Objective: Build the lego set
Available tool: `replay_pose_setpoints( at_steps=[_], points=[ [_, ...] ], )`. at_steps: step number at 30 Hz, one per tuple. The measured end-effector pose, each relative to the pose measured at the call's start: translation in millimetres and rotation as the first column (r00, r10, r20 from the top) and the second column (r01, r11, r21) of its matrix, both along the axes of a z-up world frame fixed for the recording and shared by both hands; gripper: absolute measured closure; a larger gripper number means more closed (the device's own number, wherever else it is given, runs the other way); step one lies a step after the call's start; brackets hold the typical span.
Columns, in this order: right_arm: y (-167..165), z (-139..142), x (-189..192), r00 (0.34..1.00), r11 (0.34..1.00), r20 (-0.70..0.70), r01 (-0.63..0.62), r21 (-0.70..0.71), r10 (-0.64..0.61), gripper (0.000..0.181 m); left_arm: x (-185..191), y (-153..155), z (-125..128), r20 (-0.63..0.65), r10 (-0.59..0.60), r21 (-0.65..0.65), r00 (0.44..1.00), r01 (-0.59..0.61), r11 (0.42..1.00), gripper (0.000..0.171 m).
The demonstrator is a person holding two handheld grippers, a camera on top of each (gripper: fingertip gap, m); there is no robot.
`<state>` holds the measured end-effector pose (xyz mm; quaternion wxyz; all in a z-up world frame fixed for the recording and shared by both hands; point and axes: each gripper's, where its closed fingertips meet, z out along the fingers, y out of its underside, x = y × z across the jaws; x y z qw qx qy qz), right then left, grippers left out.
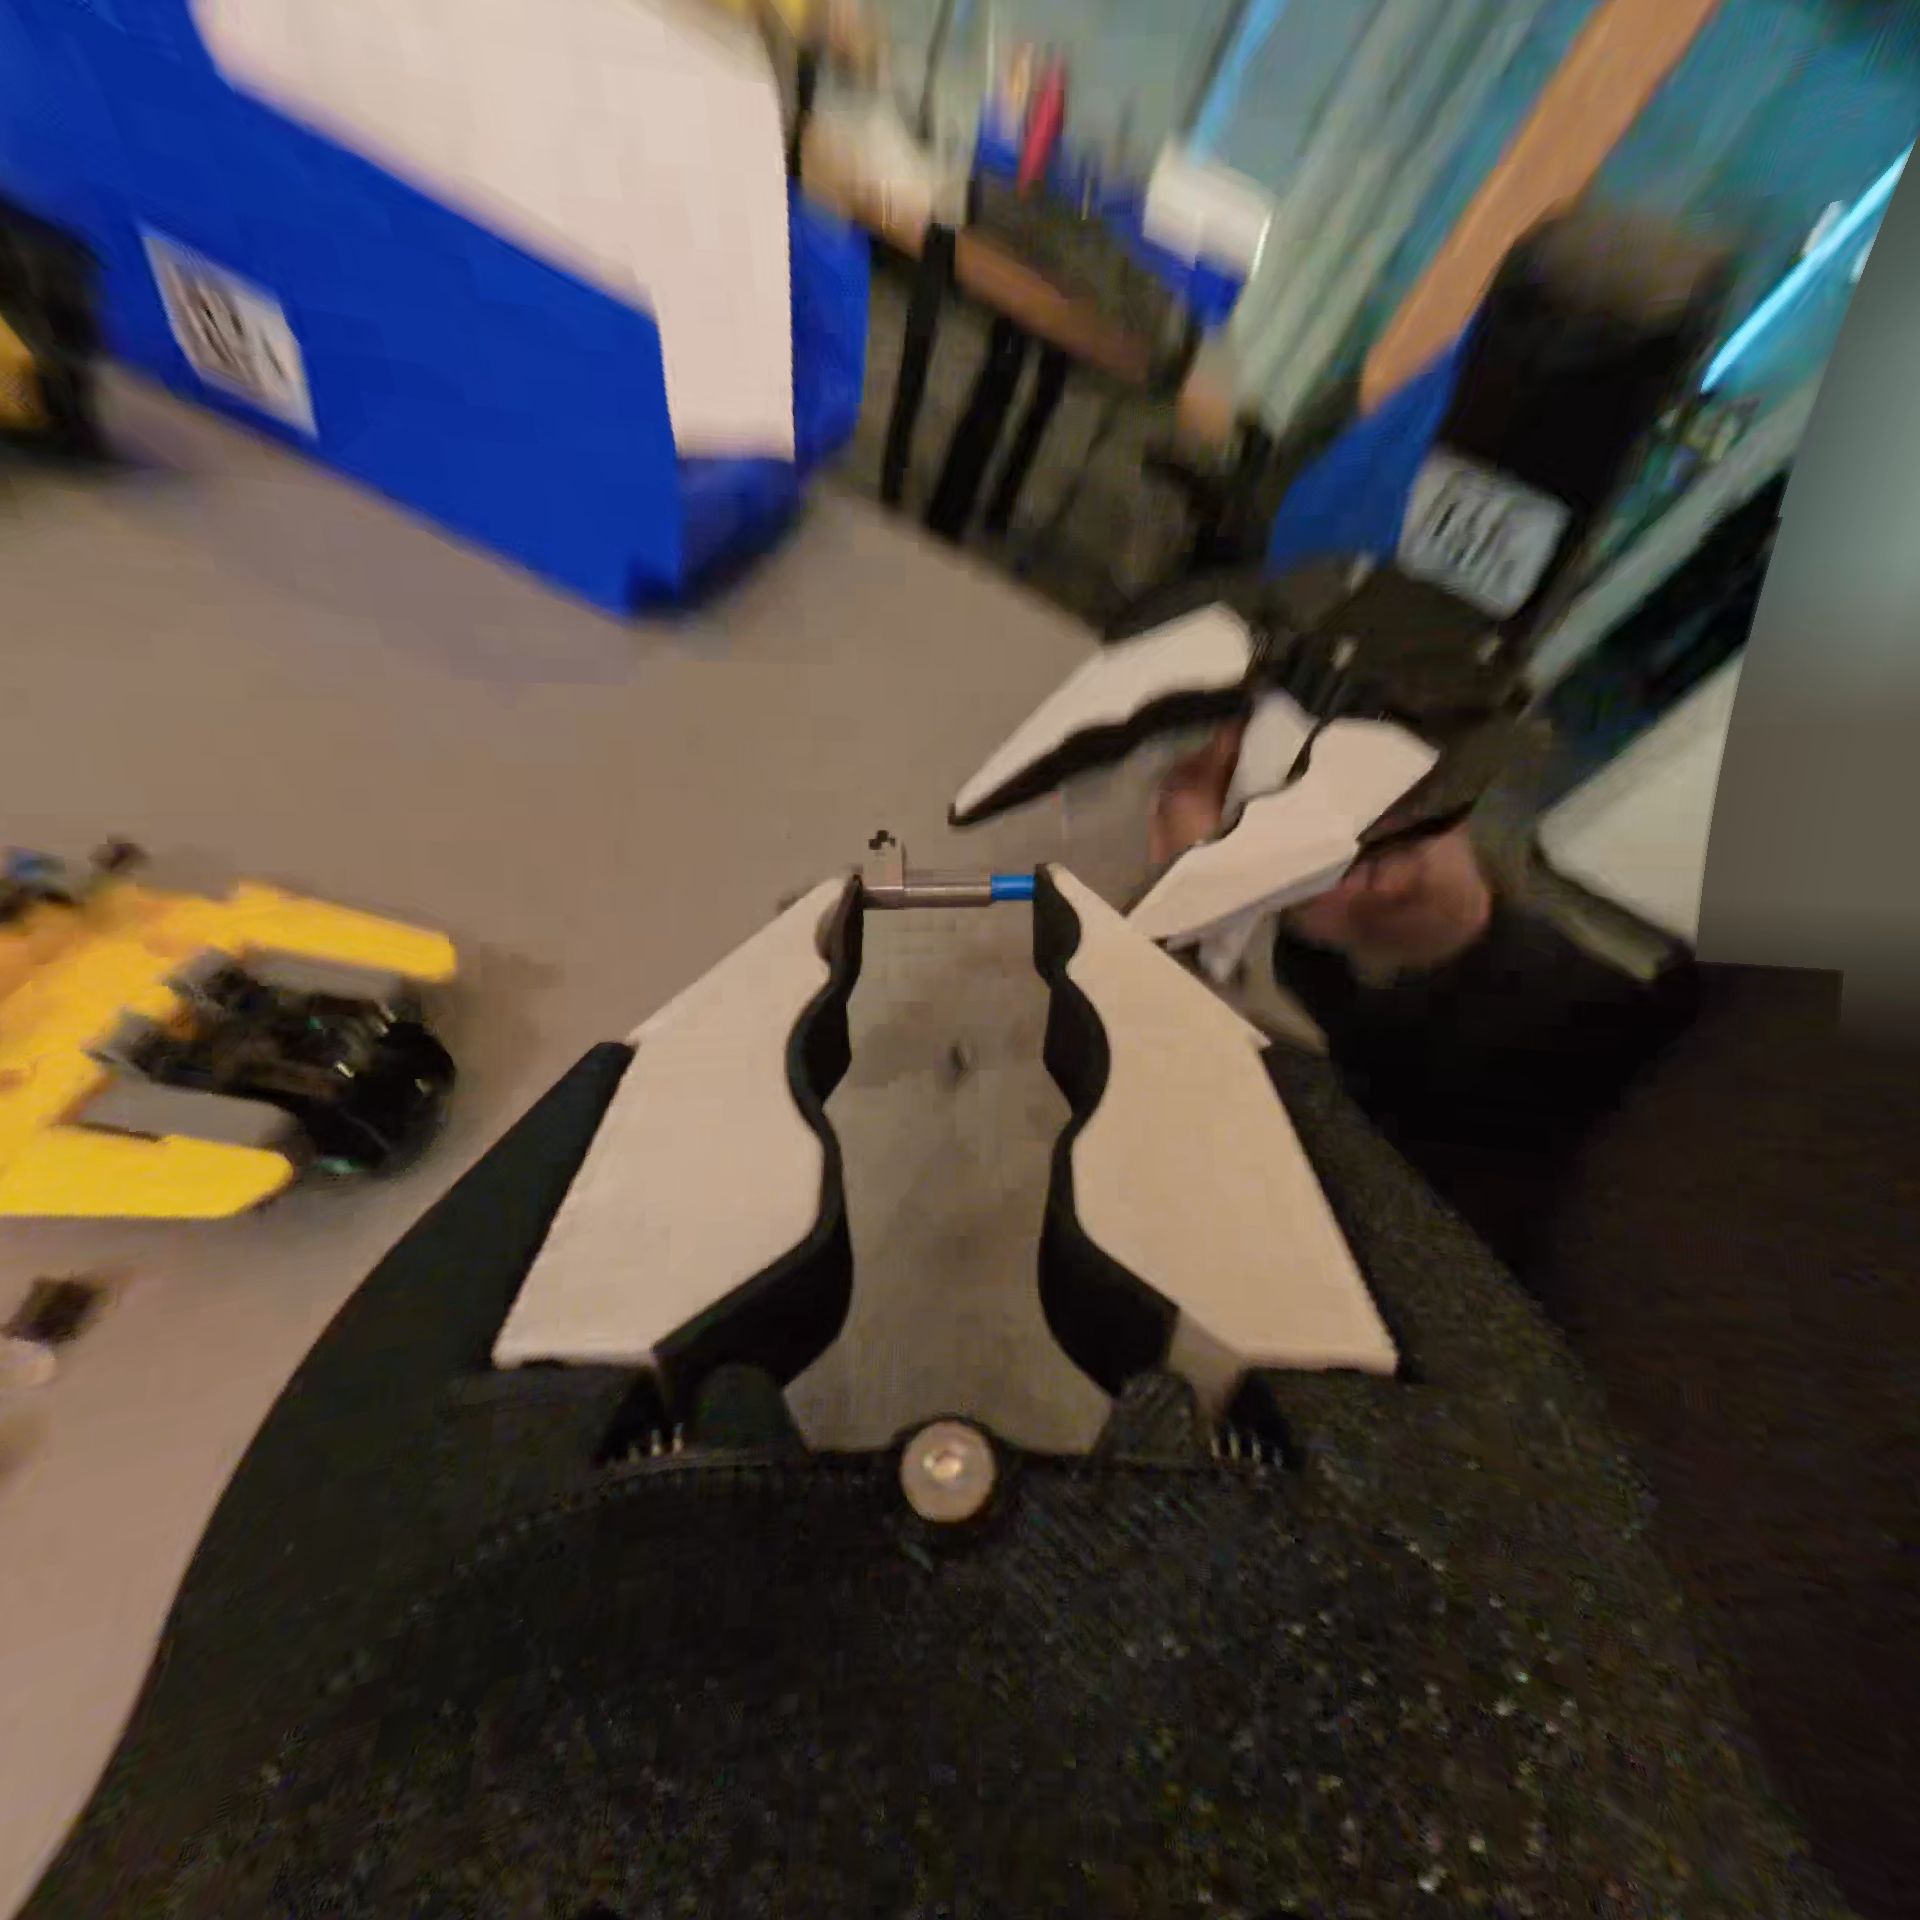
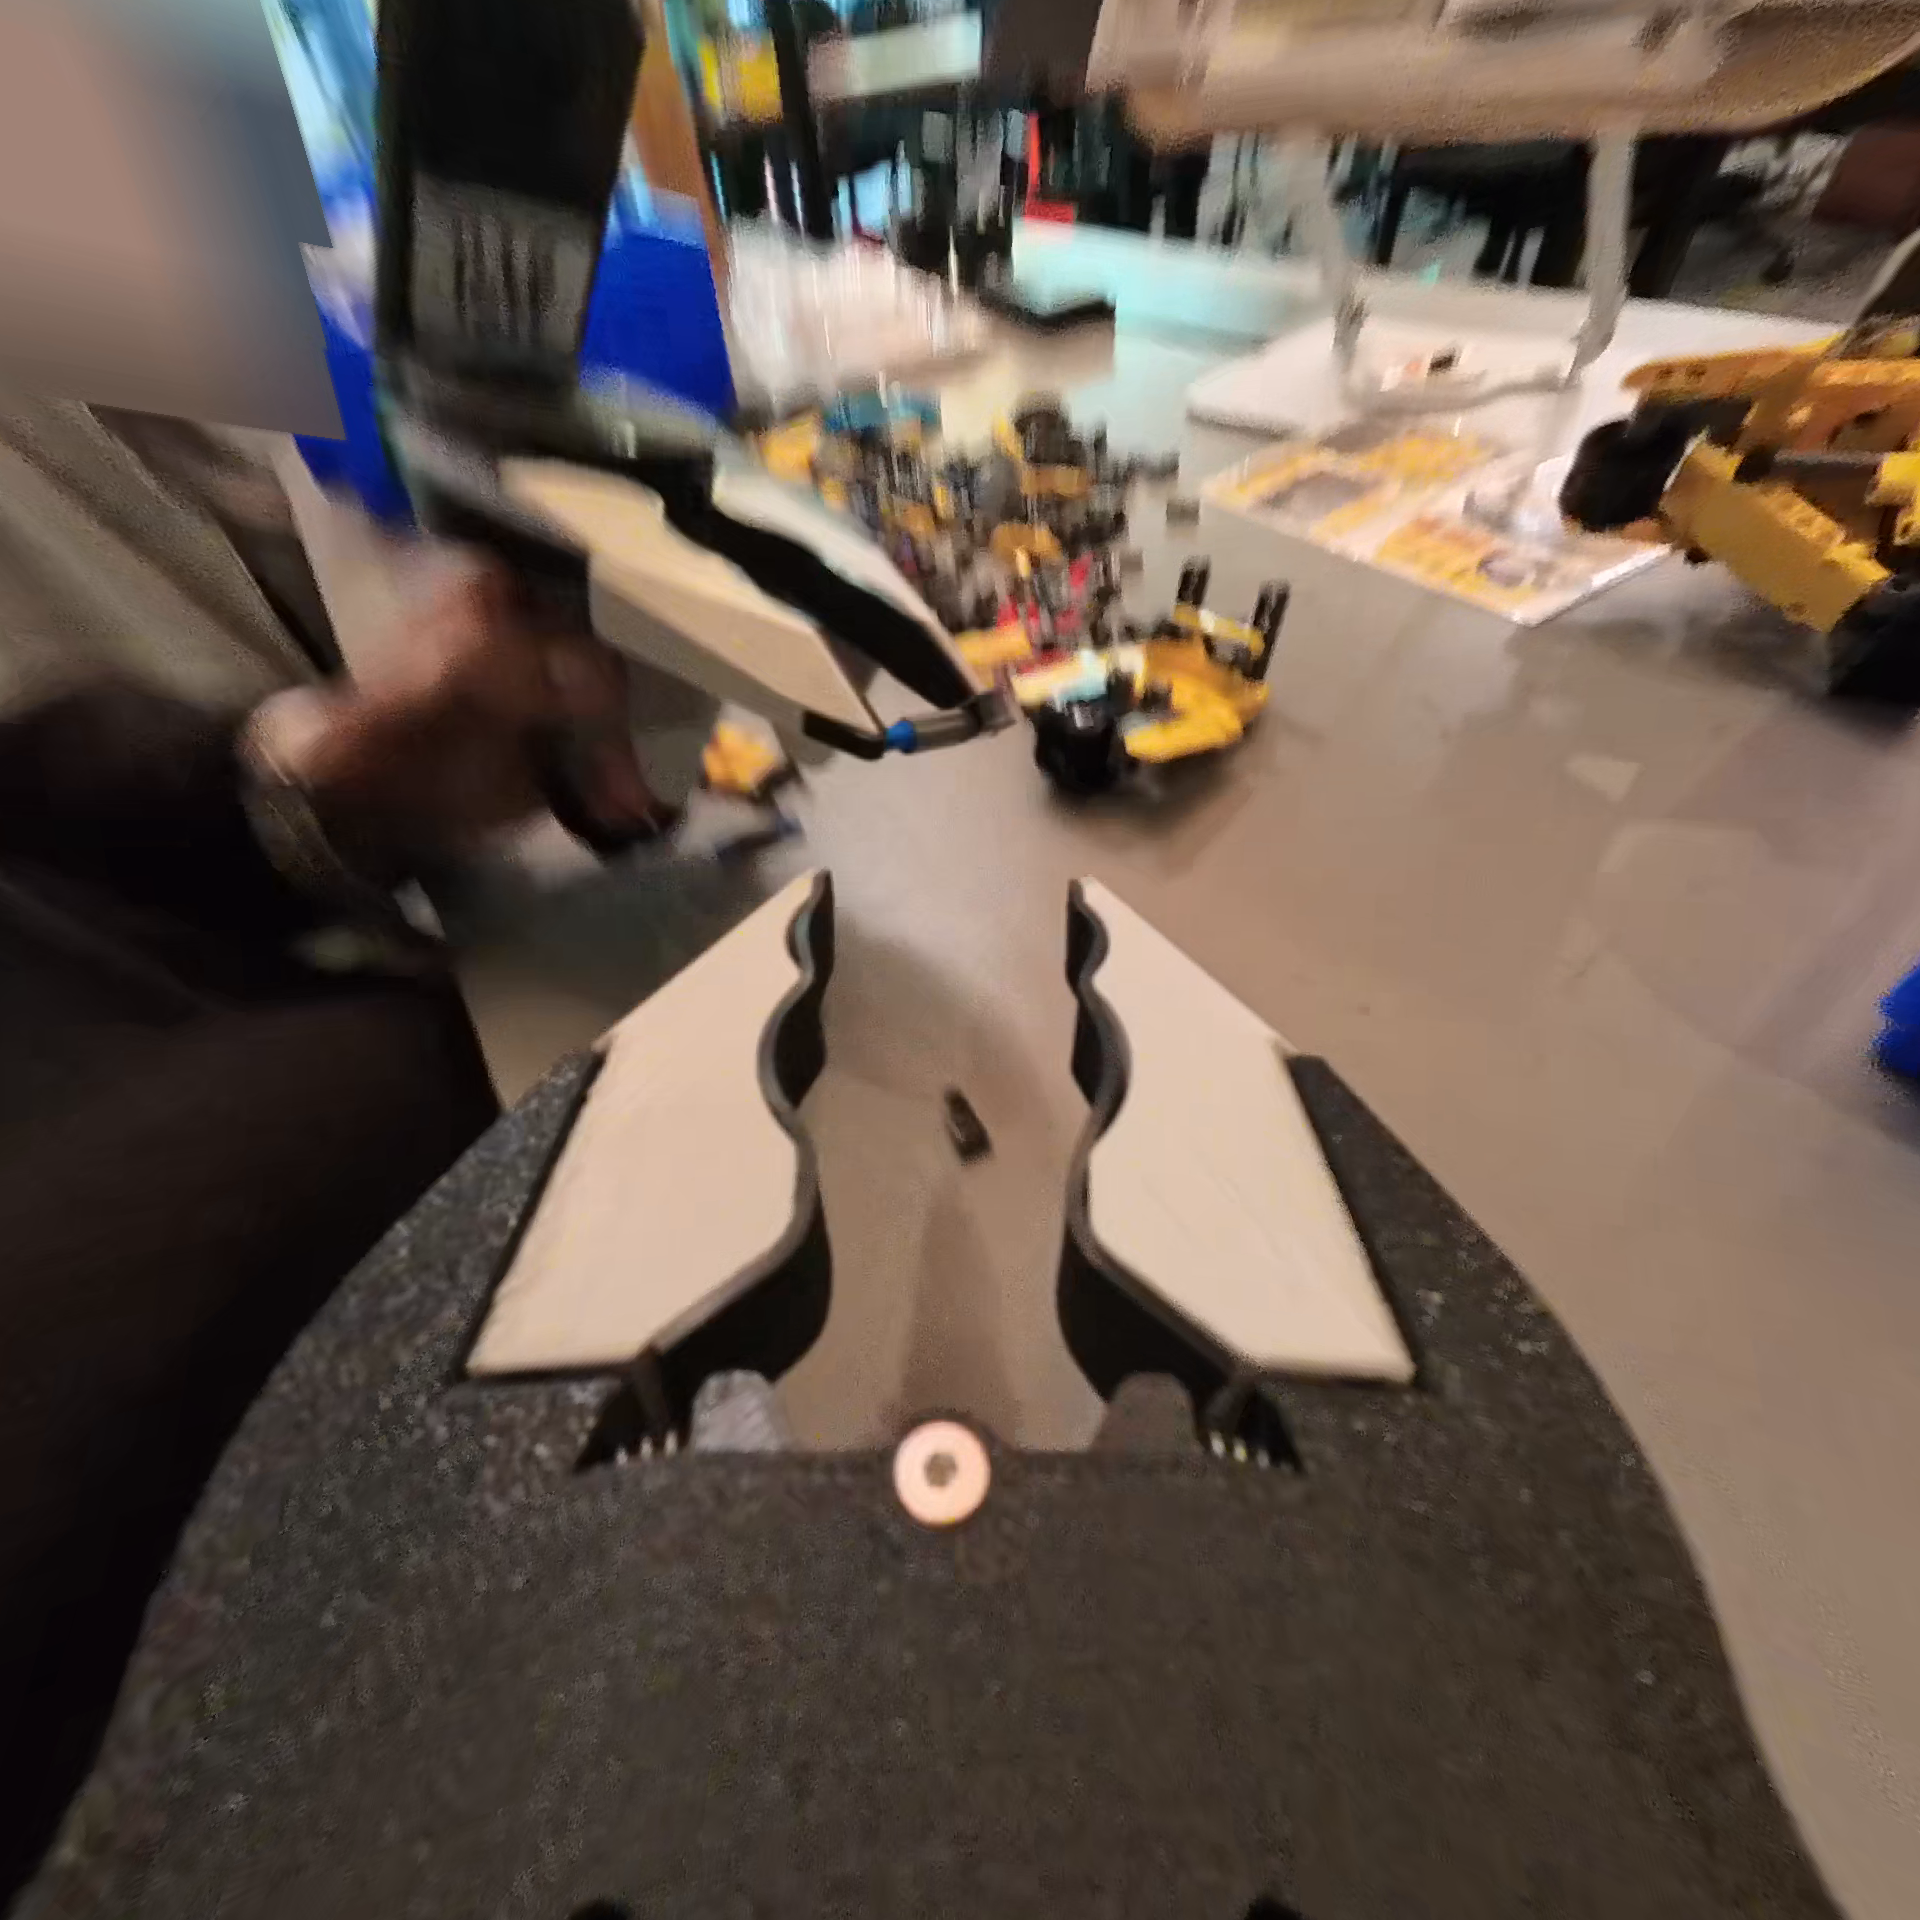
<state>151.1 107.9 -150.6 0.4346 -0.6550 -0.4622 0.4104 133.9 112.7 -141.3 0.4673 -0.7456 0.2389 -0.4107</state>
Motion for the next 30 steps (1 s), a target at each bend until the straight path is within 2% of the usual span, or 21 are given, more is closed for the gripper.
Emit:
replay_pose_setpoints(
  at_steps=[1, 2, 4, 6, 9, 15, 20, 22, 26, 28, 30],
  points=[
    [-1, 14, -2, 0.993, 0.998, -0.114, 0.008, -0.068, -0.016, 0.137, -7, 2, 13, 0.033, 0.060, 0.090, 0.998, -0.063, 0.994, 0.143],
    [-1, 27, -3, 0.974, 0.989, -0.224, -0.002, -0.147, -0.031, 0.139, -13, 4, 20, 0.002, 0.124, 0.183, 0.992, -0.122, 0.976, 0.142],
    [4, 44, -3, 0.918, 0.956, -0.391, -0.048, -0.289, -0.072, 0.144, -17, 4, 26, -0.131, 0.233, 0.349, 0.964, -0.175, 0.920, 0.142],
    [9, 47, -6, 0.885, 0.923, -0.455, -0.087, -0.374, -0.101, 0.144, -17, 3, 30, -0.238, 0.332, 0.478, 0.913, -0.187, 0.858, 0.142],
    [-4, 47, -22, 0.864, 0.880, -0.500, -0.189, -0.436, -0.062, 0.144, -20, 2, 39, -0.275, 0.447, 0.593, 0.851, -0.216, 0.776, 0.142],
    [-15, 50, -43, 0.840, 0.819, -0.542, -0.296, -0.492, -0.022, 0.146, -17, -5, 34, -0.339, 0.489, 0.660, 0.804, -0.168, 0.733, 0.142],
    [-11, 49, -48, 0.832, 0.777, -0.553, -0.320, -0.541, -0.043, 0.174, -15, -10, 37, -0.333, 0.500, 0.700, 0.799, -0.146, 0.699, 0.142],
    [-10, 48, -49, 0.828, 0.757, -0.559, -0.334, -0.562, -0.049, 0.174, -16, -9, 37, -0.316, 0.490, 0.682, 0.812, -0.165, 0.712, 0.142],
    [4, 45, -45, 0.879, 0.830, -0.473, -0.216, -0.515, -0.065, 0.175, -17, -10, 27, -0.313, 0.437, 0.624, 0.843, -0.165, 0.764, 0.144],
    [11, 46, -40, 0.922, 0.882, -0.386, -0.144, -0.448, -0.045, 0.175, -14, -13, 18, -0.340, 0.395, 0.590, 0.854, -0.134, 0.796, 0.144],
    [16, 44, -35, 0.964, 0.933, -0.266, -0.079, -0.350, -0.018, 0.175, -12, -14, 17, -0.344, 0.388, 0.588, 0.855, -0.125, 0.799, 0.144]
  ],
)
